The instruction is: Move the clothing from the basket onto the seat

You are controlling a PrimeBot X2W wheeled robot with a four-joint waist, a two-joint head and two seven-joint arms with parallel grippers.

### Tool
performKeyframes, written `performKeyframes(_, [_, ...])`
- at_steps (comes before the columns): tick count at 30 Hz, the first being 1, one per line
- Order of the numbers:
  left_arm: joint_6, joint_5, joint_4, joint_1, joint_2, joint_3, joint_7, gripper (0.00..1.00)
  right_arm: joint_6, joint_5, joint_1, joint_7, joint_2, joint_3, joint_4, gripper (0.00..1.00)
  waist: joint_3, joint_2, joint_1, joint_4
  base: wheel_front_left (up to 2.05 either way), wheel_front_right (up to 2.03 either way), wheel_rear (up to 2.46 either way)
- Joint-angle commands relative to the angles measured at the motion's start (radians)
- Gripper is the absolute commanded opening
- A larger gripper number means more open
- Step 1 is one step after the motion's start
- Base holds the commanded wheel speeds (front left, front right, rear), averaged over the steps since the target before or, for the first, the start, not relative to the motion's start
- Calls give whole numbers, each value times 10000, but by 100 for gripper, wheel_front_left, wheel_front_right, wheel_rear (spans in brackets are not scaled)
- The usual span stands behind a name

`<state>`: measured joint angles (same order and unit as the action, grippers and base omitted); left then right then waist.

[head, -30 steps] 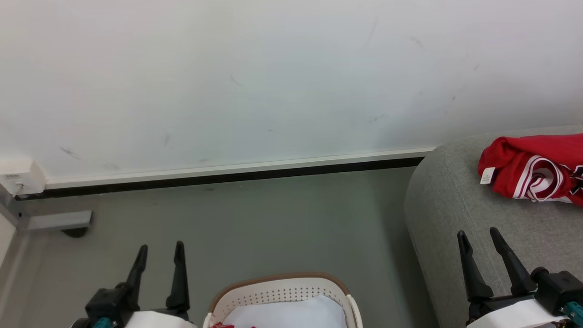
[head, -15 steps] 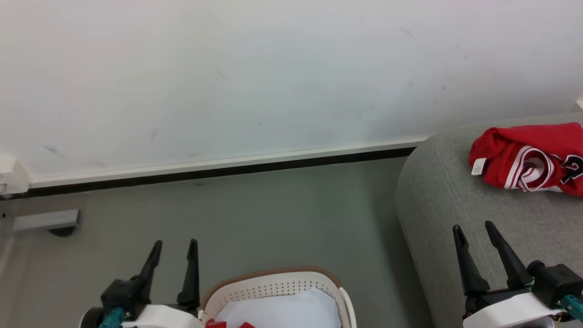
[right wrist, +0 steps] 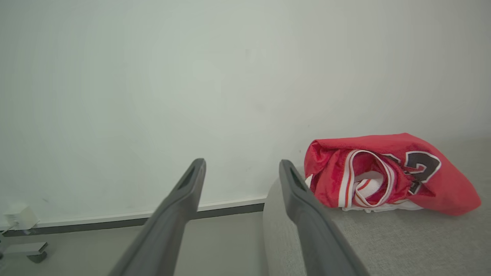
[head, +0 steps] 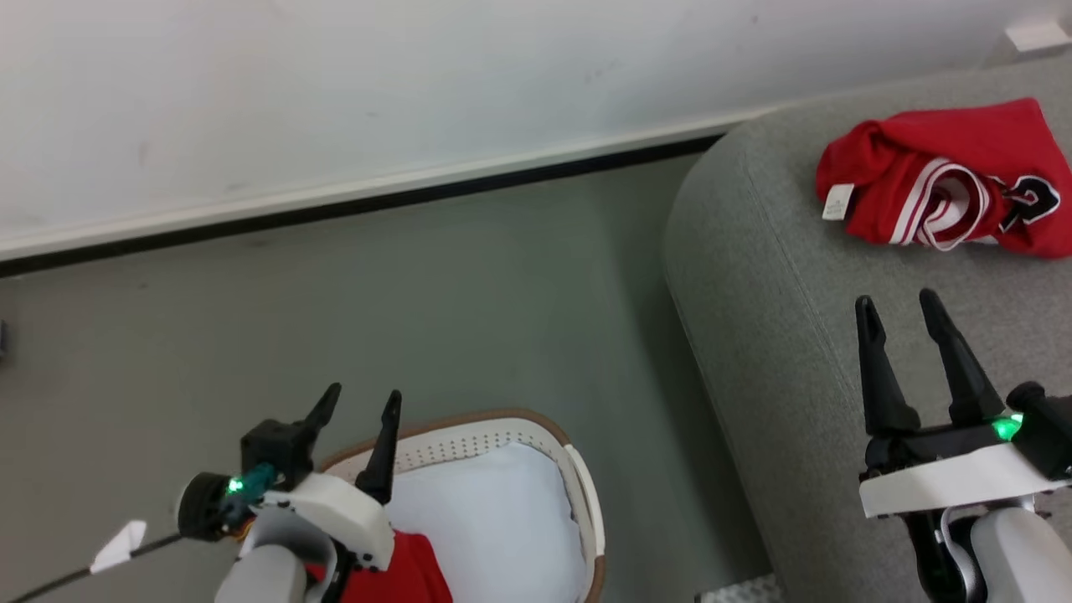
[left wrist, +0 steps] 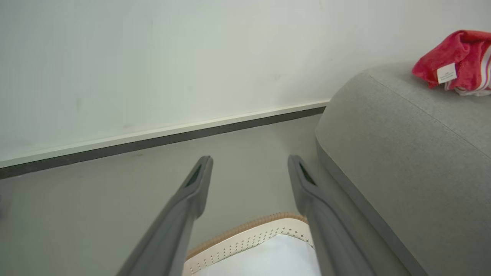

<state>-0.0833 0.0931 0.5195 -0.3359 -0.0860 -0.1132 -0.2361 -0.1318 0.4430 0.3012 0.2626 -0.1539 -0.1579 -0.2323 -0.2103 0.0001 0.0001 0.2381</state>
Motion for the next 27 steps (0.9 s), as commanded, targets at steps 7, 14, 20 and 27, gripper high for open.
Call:
performKeyframes(7, [-211, -394, 1745, -1487, -371, -627, 802, 100, 22, 222, 1171, 27, -30, 155, 556, 100, -1957, -1, -1, 849, 0, 0, 0])
performKeyframes(14, [-385, -1120, 3884, -2767, -601, -1782, 1478, 100, 22, 328, 2100, 14, -88, 407, 893, 100, -3069, -1, -1, 973, 0, 0, 0])
performKeyframes(20, [-441, -1631, 5738, -3677, -804, -2581, 2525, 100, 22, 380, 2717, 13, 153, 483, 1153, 100, -3900, -1, -1, 1137, 0, 0, 0])
performKeyframes(27, [-469, -2236, 6973, -4457, -1093, -3569, 3140, 100, 22, 596, 3001, 13, 520, 390, 1229, 100, -4690, -1, -1, 1495, 0, 0, 0])
